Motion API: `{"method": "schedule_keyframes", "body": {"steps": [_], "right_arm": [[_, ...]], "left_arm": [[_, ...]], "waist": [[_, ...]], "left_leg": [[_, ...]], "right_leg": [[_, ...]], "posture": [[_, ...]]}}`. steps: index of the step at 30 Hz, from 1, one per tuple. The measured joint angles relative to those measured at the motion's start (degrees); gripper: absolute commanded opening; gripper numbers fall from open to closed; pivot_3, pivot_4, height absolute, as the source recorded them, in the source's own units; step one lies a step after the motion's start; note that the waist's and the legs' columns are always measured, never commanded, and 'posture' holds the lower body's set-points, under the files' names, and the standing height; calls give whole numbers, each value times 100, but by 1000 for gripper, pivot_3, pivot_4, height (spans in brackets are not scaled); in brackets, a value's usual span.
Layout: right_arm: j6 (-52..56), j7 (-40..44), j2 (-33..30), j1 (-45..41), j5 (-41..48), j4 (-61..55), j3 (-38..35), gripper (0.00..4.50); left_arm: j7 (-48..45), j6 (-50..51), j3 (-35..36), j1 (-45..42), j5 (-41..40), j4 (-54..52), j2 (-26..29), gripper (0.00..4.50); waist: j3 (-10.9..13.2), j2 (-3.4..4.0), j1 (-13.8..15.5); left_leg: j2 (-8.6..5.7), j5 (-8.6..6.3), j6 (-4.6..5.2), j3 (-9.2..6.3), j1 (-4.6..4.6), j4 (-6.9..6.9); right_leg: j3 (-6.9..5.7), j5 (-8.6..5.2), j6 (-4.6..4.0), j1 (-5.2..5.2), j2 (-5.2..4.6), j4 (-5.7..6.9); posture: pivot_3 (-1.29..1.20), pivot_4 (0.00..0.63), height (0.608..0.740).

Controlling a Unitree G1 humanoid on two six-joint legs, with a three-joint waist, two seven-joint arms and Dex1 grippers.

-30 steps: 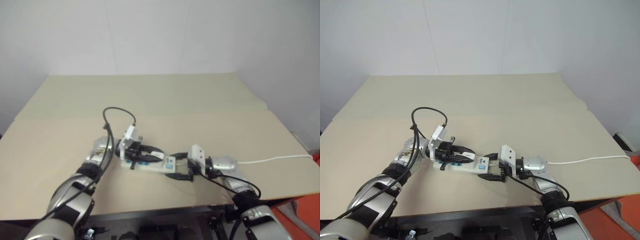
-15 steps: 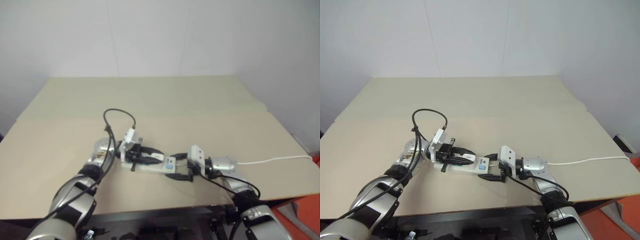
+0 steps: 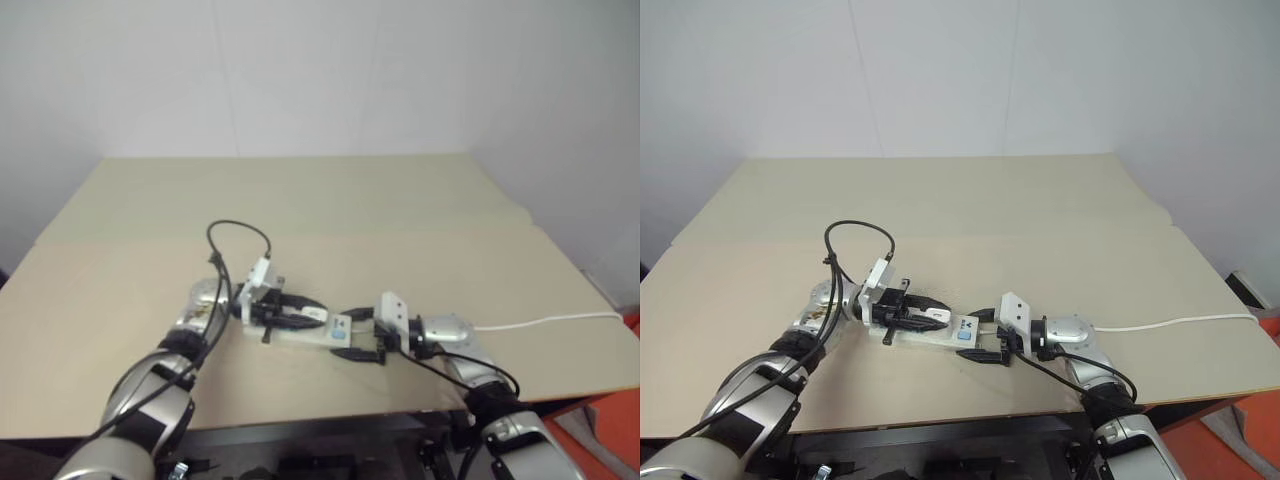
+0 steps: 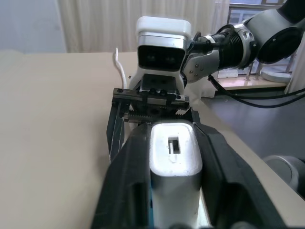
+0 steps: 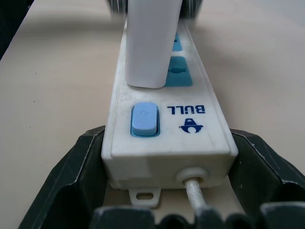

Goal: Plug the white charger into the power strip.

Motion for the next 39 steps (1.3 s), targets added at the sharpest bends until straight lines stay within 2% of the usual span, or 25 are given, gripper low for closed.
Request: {"method": "schedule_keyframes", "body": {"steps": [5,6,18,21,28,31,34,39], "right_arm": [[-5,23,-33,-5,-3,4,-7,3445],[-6,21,-32,-5,-3,4,-7,3445],[-15,15,-25,-23,-3,5,-16,3445],[51,-8,-31,-54,-62,24,-5,4461],[41,-49,-181,14,-126,-106,-7,4487],[2,-62,-560,278,-116,-522,-106,4487],[42,141,-1228,647,107,-1133,-391,4487],[479,619,-2398,1253,929,-2072,-1311,4487]], "left_arm": [[0,-53,137,-7,147,63,36,4343],[0,-43,151,-7,152,63,30,4444],[2,285,140,-4,39,-216,301,4444],[2,410,292,-69,-128,-406,453,4500],[4,607,839,-257,-523,-798,1027,4500],[6,554,1067,-220,-497,-849,1367,4500],[9,565,1308,67,-504,-1066,1860,4500],[7,685,1732,1073,-542,-1566,2675,4500]], "waist": [[-1,2,22],[-1,2,24],[0,1,16],[2,0,12],[13,1,45],[24,2,82],[25,5,137],[29,7,162]], "left_leg": [[-2,-2,3,4,-1,2],[-1,-2,3,3,0,1],[0,-2,3,2,-12,2],[2,-2,3,0,-17,1],[-2,-3,5,1,-33,2],[-4,-3,4,0,-47,3],[-7,-3,4,4,-103,11],[-2,-3,4,9,-114,12]], "right_leg": [[0,0,0,3,-5,-5],[0,0,0,3,-4,-4],[-1,0,0,-8,-3,-5],[-2,0,0,-13,-2,-4],[-11,0,0,-21,-11,-10],[-16,-1,1,-32,-14,-11],[-12,0,2,-97,-22,-1],[-15,0,1,-111,-22,2]], "posture": [[0,150,740],[0,150,740],[0,150,740],[0,150,740],[0,150,740],[0,150,740],[0,150,740],[0,150,740]]}}
